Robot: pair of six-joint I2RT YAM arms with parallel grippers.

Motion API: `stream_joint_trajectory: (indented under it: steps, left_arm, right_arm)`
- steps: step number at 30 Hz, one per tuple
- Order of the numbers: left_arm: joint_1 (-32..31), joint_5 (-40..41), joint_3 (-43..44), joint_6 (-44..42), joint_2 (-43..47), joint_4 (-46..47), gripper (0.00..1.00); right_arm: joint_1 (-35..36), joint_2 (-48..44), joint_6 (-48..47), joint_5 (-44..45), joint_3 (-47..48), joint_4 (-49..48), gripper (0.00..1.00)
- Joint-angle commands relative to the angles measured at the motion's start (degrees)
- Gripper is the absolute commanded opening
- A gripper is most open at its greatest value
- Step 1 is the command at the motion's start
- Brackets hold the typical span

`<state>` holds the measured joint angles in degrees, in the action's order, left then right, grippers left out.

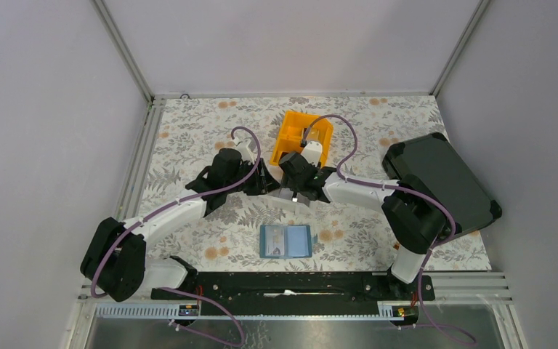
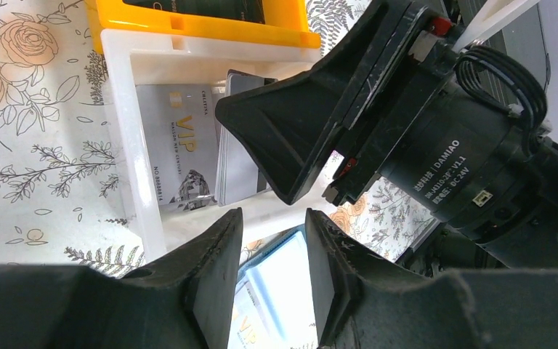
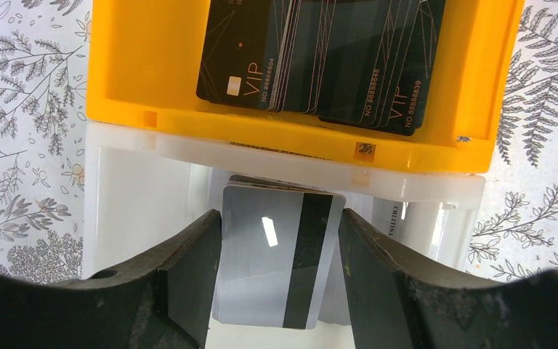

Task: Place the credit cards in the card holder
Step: Pick up the credit card from the storage box.

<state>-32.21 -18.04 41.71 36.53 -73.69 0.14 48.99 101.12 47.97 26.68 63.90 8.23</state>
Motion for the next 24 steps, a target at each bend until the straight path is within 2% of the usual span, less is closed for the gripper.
stream_joint_trajectory:
  steps: [1, 9, 24]
  left_arm:
    - [-0.2, -0.8, 0.0, 0.3, 0.6, 3.9, 0.39]
    - [-0.2, -0.7, -0.4, 0.3, 0.6, 3.9, 0.39]
    - [-0.2, -0.8, -0.5, 0.2, 0.6, 3.9, 0.39]
  right_arm:
    - [0.2, 1.0, 0.2, 0.9, -0.8, -2.3, 0.58]
    - [0.2, 3.1, 0.2, 1.8, -1.8, -2.5, 0.58]
    - [0.2, 3.8, -0.1, 2.1, -1.5, -2.4, 0.63]
